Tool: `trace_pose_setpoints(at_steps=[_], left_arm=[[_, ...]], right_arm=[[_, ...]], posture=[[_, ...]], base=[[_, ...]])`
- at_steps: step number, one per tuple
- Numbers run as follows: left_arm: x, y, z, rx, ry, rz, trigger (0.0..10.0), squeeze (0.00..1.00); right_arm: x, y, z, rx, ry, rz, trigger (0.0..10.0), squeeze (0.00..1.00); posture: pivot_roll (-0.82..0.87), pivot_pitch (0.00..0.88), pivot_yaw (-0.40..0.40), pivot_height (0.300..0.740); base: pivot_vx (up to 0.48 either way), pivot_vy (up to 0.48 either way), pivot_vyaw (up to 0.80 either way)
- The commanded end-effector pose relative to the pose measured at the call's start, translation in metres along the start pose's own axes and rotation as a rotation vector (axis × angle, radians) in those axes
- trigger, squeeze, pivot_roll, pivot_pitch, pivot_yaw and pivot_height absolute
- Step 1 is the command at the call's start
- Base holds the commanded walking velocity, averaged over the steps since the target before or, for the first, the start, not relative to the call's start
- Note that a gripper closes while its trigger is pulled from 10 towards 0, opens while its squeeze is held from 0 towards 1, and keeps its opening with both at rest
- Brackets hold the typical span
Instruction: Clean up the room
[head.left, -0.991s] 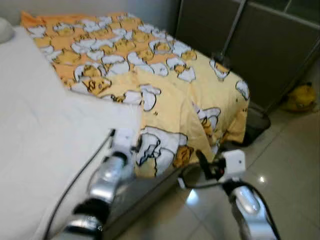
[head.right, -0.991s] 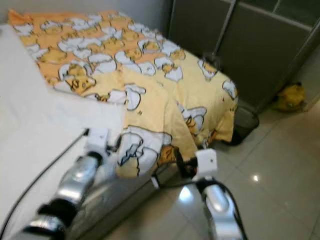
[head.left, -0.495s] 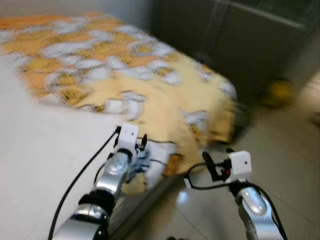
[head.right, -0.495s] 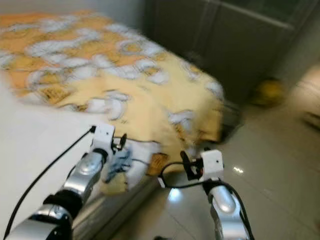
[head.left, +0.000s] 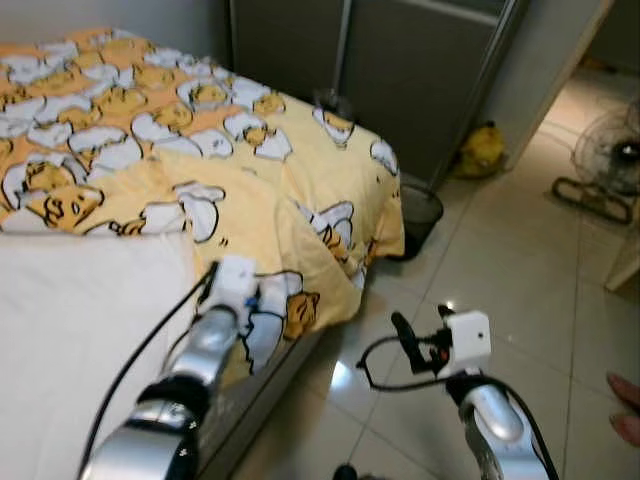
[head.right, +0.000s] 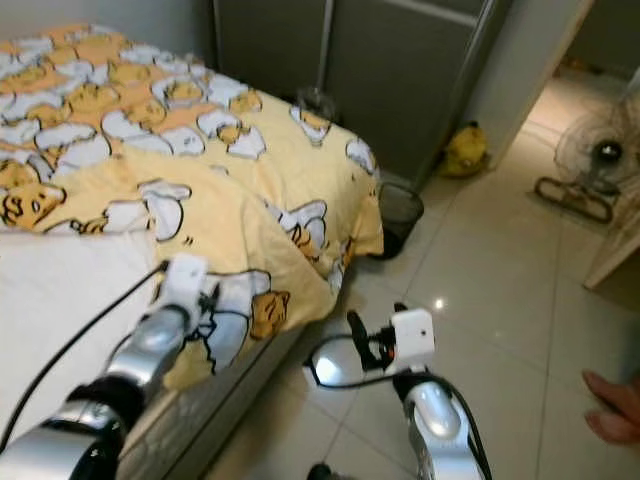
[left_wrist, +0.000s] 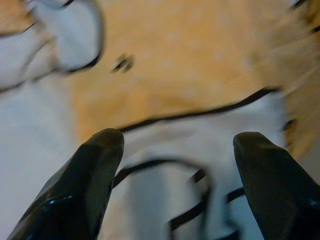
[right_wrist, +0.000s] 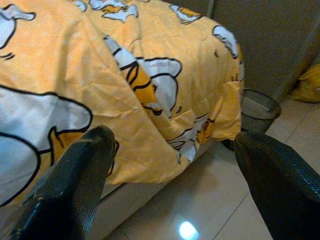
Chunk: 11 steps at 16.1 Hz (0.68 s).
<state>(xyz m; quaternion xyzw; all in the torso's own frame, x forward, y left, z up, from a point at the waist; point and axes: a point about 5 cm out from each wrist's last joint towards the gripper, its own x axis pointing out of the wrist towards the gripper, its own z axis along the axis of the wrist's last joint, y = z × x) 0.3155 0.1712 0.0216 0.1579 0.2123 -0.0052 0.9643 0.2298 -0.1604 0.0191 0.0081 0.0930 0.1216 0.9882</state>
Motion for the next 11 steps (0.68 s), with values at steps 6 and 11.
trace_pose_setpoints(at_steps=[6,11], left_arm=[[-0.013,0.008,-0.025,-0.08,0.002,0.14,10.0,0.0],[-0.02,-0.002,-0.051,-0.276,0.139,0.149,10.0,0.0]], right_arm=[[-0.002,0.002,-0.002,0.002,0.02,0.042,10.0,0.0],[0.001,0.003,0.008,0.021,-0.018,0.049,10.0,0.0]], posture=[[0.04,0.0,-0.079,0.74],[0.02,0.0,-0.077,0.74]], base=[[0.0,0.0,0.0],[0.0,0.0,0.0]])
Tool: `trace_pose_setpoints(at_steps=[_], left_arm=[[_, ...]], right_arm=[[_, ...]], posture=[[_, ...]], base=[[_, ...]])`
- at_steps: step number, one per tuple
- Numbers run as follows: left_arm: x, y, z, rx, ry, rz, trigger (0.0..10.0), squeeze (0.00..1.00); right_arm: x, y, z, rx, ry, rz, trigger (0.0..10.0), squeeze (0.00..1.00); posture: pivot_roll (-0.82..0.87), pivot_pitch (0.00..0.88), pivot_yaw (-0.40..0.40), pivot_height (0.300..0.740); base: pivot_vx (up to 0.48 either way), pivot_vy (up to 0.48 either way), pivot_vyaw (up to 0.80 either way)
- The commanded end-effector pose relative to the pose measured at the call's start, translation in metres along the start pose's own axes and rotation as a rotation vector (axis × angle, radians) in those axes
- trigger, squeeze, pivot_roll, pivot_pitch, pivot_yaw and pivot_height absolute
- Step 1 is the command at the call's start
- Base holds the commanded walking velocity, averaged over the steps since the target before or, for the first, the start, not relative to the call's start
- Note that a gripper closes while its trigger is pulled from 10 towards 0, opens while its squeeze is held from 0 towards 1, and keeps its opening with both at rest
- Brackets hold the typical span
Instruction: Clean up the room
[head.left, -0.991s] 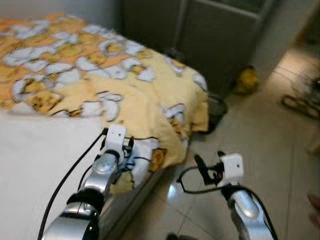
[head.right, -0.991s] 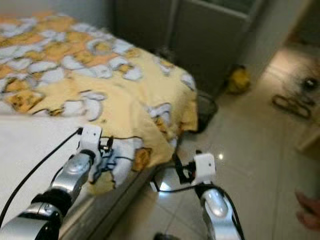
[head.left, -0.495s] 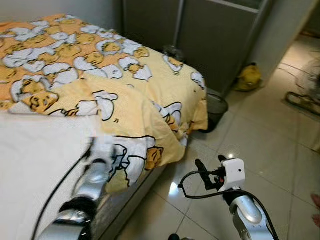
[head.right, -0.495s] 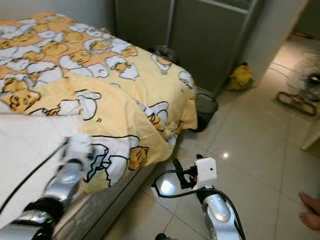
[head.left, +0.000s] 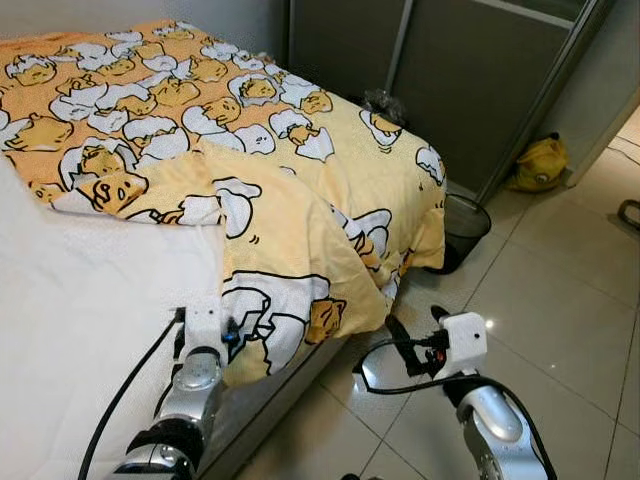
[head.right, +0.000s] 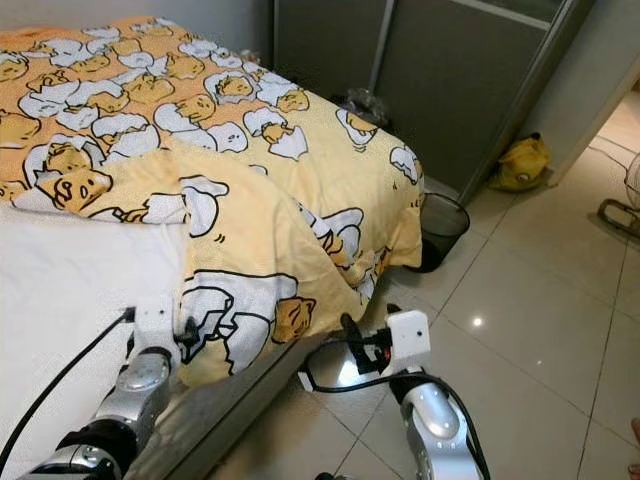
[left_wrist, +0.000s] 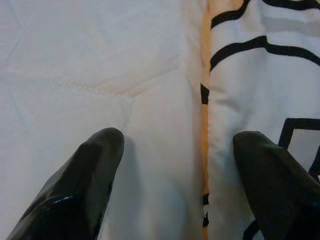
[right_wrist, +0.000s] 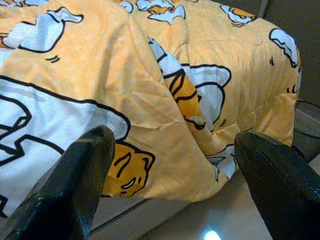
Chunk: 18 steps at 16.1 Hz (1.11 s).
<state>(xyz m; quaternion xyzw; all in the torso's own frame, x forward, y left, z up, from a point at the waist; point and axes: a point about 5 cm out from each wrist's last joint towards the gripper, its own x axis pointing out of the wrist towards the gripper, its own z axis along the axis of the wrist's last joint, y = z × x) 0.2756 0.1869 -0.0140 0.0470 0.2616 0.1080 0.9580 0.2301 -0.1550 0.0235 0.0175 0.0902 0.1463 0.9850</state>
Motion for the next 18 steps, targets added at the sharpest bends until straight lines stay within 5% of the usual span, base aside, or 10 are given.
trace_pose_setpoints(at_steps=[1,5,8,11,18], left_arm=[[0.001,-0.004,0.004,-0.023,-0.005,-0.01,10.0,0.0],[0.002,-0.006,0.011,-0.004,-0.039,-0.033,10.0,0.0],[-0.003,-0.019,0.018,0.131,-0.159,-0.126,10.0,0.0],[-0.008,-0.023,0.011,0.197,-0.182,-0.182,10.0,0.0],[-0.004,-0.019,-0.009,0.189,-0.007,-0.131,10.0,0.0]], right_arm=[[0.0,-0.002,0.003,0.004,-0.008,0.001,10.0,0.0],[-0.003,-0.001,0.002,-0.002,-0.001,0.005,10.0,0.0],[-0.007,0.0,-0.001,-0.005,0.01,0.009,10.0,0.0],[-0.006,0.0,-0.001,-0.008,0.009,0.01,10.0,0.0],[-0.006,0.0,0.006,-0.053,-0.01,0.041,10.0,0.0]], posture=[[0.01,0.0,-0.076,0.74],[0.0,0.0,-0.07,0.74],[0.0,0.0,-0.063,0.74],[0.01,0.0,-0.064,0.74],[-0.01,0.0,-0.077,0.74]], base=[[0.0,0.0,0.0],[0.0,0.0,0.0],[0.0,0.0,0.0],[0.0,0.0,0.0],[0.0,0.0,0.0]])
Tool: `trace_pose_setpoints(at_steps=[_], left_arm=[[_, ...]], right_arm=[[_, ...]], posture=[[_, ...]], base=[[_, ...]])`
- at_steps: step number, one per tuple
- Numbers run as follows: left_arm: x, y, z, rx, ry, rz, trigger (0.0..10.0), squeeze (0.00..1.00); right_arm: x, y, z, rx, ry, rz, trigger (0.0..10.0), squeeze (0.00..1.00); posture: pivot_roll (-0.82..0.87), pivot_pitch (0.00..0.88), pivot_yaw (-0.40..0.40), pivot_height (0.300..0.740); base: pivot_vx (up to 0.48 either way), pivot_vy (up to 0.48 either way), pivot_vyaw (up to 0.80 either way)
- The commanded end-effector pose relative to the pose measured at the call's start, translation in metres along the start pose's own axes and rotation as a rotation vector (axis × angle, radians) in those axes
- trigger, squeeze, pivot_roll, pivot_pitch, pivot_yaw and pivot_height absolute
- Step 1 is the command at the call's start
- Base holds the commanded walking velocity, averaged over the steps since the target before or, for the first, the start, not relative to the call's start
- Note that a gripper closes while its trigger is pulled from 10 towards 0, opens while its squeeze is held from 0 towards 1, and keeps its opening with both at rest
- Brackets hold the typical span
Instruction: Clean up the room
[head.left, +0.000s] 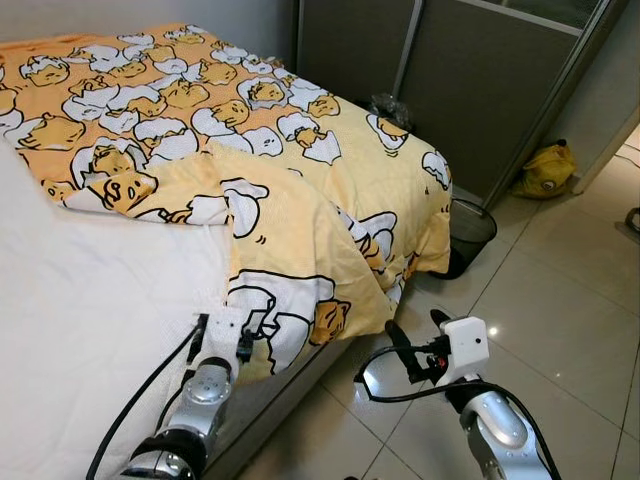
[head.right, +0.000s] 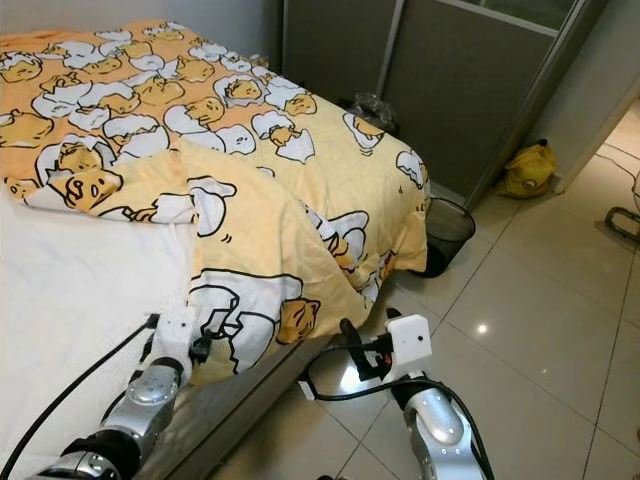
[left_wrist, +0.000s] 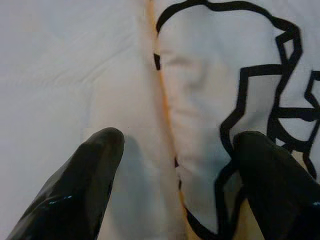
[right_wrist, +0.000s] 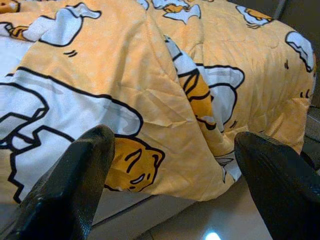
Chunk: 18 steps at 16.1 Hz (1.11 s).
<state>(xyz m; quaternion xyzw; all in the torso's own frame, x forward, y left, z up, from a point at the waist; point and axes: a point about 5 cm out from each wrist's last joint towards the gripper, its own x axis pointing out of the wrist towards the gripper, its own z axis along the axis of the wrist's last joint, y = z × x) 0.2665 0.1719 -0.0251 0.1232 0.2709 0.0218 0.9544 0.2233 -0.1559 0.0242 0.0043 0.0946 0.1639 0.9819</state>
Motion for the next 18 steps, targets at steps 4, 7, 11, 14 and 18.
trace_pose_setpoints(at_steps=[4,7,11,14,18], left_arm=[[0.006,-0.014,0.015,-0.007,-0.002,-0.066,10.0,0.0],[0.005,-0.026,0.021,0.073,-0.036,-0.118,10.0,0.0],[0.0,-0.032,-0.002,0.087,0.1,-0.115,10.0,0.0],[0.002,-0.024,-0.003,-0.032,0.162,-0.031,10.0,0.0],[0.005,-0.016,-0.002,-0.16,0.207,0.028,10.0,0.0]], right_arm=[[-0.001,-0.001,0.01,-0.038,-0.035,0.011,10.0,0.0],[-0.006,-0.005,0.008,-0.042,-0.024,-0.011,10.0,0.0],[-0.009,-0.002,0.006,-0.032,-0.013,-0.015,10.0,0.0],[-0.009,-0.002,0.005,-0.034,-0.004,-0.017,10.0,0.0],[-0.009,-0.002,0.005,-0.036,0.0,-0.018,10.0,0.0]], posture=[[-0.03,0.0,-0.079,0.74],[-0.05,0.0,-0.071,0.74],[-0.06,0.0,-0.07,0.74],[-0.06,0.0,-0.07,0.74],[-0.06,0.0,-0.068,0.74]], base=[[0.0,0.0,0.0],[0.0,0.0,0.0],[0.0,0.0,0.0],[0.0,0.0,0.0],[0.0,0.0,0.0]])
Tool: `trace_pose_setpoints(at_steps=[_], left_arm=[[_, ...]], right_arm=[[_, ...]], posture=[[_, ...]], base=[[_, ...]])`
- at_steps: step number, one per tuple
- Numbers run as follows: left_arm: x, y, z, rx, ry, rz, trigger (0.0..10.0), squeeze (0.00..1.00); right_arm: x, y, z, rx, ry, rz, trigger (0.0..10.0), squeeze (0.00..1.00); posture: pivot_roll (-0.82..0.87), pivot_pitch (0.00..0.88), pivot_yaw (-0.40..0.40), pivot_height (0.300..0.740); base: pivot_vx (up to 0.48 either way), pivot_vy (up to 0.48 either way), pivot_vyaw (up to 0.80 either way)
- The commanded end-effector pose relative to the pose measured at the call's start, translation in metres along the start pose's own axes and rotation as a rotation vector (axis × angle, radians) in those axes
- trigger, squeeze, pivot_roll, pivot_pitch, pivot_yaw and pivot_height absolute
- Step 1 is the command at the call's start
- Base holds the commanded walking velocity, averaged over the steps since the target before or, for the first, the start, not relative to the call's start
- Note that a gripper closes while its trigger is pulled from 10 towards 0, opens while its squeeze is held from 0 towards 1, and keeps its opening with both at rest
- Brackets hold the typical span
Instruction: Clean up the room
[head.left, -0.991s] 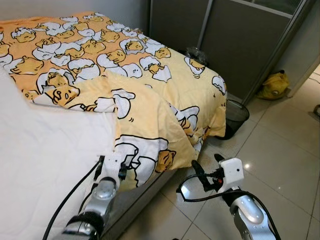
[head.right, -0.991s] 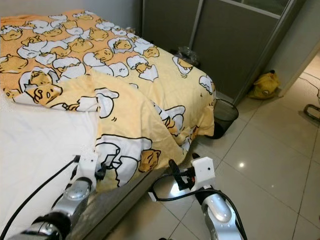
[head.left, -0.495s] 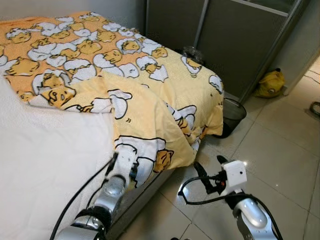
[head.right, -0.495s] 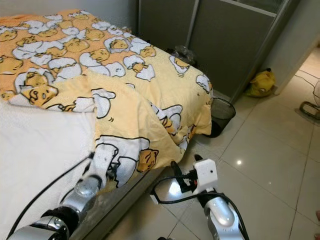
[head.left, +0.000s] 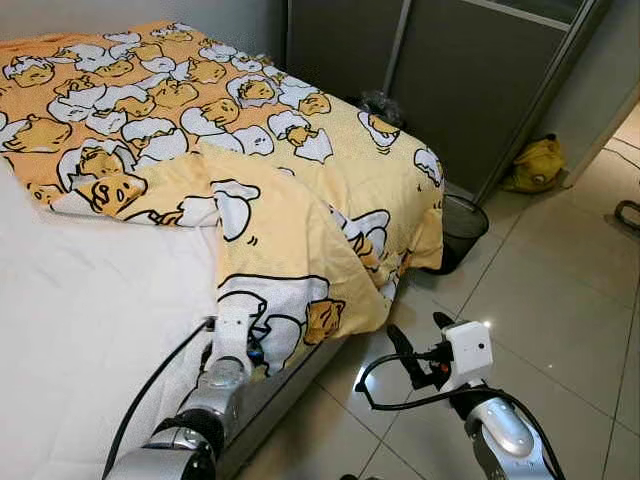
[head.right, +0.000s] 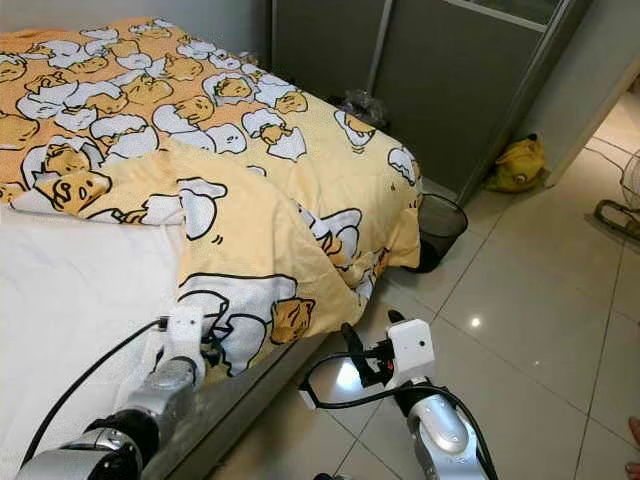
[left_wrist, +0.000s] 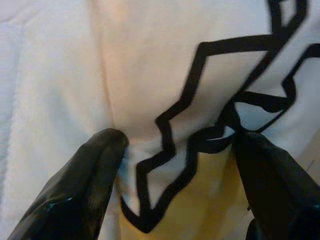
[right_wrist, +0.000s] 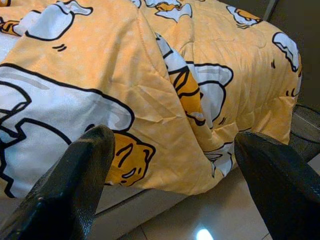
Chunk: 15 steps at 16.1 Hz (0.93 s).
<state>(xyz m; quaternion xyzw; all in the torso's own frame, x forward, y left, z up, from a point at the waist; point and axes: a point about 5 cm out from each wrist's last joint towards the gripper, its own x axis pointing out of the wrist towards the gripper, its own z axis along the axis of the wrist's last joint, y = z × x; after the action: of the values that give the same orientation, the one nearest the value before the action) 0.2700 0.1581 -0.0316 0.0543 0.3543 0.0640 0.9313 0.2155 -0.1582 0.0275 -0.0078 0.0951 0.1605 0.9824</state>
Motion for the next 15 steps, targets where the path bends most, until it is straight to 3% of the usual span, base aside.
trace_pose_setpoints(at_steps=[1,3,8,9,10,15], left_arm=[[0.001,0.003,0.009,0.021,-0.039,0.024,10.0,0.0],[0.002,0.004,0.013,0.072,-0.068,0.029,10.0,0.0],[0.0,-0.004,0.008,0.09,-0.053,0.004,10.0,0.0],[-0.001,-0.01,0.0,0.095,-0.008,-0.039,2.7,0.0],[-0.001,-0.011,-0.001,0.074,0.001,-0.054,0.0,0.0],[0.001,-0.015,0.019,0.059,-0.06,-0.086,0.0,0.0]], right_arm=[[0.0,-0.003,0.004,-0.015,-0.005,-0.011,10.0,0.0],[-0.003,-0.003,0.0,-0.014,0.007,-0.011,10.0,0.0],[-0.004,0.0,-0.002,-0.009,0.019,-0.004,10.0,0.0],[-0.004,0.001,-0.003,-0.01,0.025,0.001,10.0,0.0],[-0.004,0.001,-0.004,-0.012,0.027,0.002,10.0,0.0],[-0.001,-0.001,-0.002,-0.016,0.024,0.002,10.0,0.0]], posture=[[-0.06,0.0,-0.065,0.74],[-0.06,0.0,-0.065,0.74],[-0.06,0.0,-0.064,0.74],[-0.06,0.0,-0.066,0.74],[-0.06,0.0,-0.067,0.74],[-0.06,0.0,-0.069,0.74]], base=[[0.0,0.0,0.0],[0.0,0.0,0.0],[0.0,0.0,0.0],[0.0,0.0,0.0],[0.0,0.0,0.0],[0.0,0.0,0.0]])
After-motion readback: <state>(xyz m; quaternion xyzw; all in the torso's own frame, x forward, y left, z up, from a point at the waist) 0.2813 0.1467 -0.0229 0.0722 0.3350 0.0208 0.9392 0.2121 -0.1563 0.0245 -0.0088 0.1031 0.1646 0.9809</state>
